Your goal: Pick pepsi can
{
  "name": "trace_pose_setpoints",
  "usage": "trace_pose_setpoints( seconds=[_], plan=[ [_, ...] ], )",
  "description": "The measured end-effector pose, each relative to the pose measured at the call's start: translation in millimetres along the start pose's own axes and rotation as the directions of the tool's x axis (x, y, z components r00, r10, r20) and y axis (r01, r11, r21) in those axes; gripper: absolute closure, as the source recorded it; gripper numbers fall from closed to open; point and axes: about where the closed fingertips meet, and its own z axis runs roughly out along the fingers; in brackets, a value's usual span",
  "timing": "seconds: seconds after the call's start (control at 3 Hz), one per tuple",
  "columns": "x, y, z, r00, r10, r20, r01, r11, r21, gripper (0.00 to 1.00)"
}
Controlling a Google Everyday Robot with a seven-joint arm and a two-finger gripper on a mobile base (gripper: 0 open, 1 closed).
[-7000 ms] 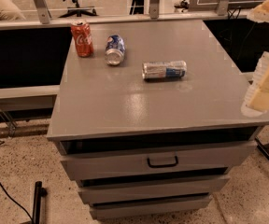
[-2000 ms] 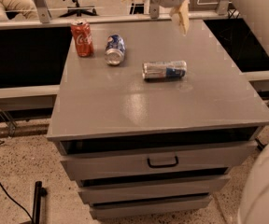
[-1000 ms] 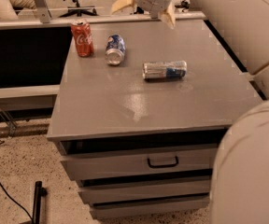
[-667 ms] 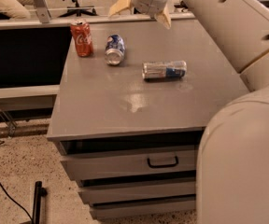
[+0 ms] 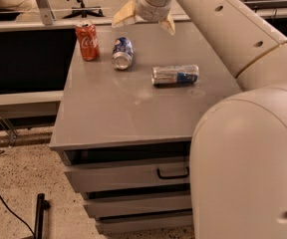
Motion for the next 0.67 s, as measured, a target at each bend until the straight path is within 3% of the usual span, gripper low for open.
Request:
trace_pose_setpoints(
  seconds=[0.67],
  plan=[
    [0.0, 6.8, 41.6, 0.999, 0.001, 0.052, 0.0, 0.9999, -0.013, 0.0]
  ],
)
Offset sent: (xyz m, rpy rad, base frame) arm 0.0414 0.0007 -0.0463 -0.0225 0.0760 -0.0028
